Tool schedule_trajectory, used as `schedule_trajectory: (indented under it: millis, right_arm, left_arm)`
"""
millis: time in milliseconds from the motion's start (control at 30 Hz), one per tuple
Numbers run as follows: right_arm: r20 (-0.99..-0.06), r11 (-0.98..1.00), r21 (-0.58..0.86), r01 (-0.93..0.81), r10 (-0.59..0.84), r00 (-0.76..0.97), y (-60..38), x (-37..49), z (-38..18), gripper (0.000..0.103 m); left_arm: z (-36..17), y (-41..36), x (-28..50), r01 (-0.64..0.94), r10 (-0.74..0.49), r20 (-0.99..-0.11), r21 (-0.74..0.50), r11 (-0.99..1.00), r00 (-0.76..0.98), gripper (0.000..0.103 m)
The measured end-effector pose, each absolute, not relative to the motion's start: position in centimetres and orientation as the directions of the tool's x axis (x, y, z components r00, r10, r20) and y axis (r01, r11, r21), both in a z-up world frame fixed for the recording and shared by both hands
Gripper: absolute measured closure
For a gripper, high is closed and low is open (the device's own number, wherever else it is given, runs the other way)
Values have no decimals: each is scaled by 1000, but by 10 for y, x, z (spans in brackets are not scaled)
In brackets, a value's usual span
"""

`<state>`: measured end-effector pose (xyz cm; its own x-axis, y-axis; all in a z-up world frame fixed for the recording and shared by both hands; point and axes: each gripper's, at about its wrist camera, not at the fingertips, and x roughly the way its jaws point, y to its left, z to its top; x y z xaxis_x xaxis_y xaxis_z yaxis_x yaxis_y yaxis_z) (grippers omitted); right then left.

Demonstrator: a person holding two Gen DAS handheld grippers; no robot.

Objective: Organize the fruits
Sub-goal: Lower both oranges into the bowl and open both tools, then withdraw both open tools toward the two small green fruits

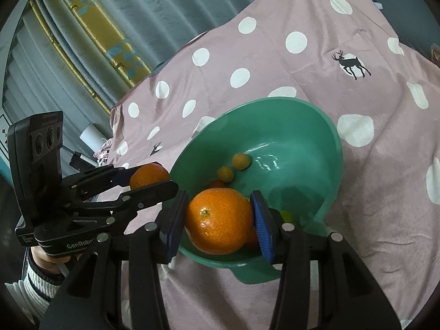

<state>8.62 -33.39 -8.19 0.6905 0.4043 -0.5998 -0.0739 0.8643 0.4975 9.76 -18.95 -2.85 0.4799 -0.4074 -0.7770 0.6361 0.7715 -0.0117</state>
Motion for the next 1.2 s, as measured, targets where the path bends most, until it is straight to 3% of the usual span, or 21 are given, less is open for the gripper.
schedule_trajectory:
  millis: [800, 967, 1033, 1100, 1200]
  right_arm:
    - [-631, 894, 445, -58, 359, 687, -333, 89, -84, 56]
    - [-631, 901, 430, -47, 338, 698, -332, 87, -79, 52]
    - [-630, 907, 419, -45, 326, 704, -330, 87, -76, 48]
    - [-635, 915, 401, -50, 316, 705, -325, 88, -72, 45]
    - [-632, 919, 387, -81, 328, 703, -311, 91, -66, 45]
  left_arm:
    - [-44, -200, 106, 645, -386, -803, -3, 764, 454, 59]
    - [-44, -198, 105, 630, -382, -793, 4, 776, 475, 59]
    - [-39, -191, 106, 614, -392, -778, -10, 789, 491, 55]
    - [-31, -178, 106, 586, -395, -758, -20, 810, 520, 34]
    - [-20, -148, 107, 545, -392, -731, -33, 838, 558, 33]
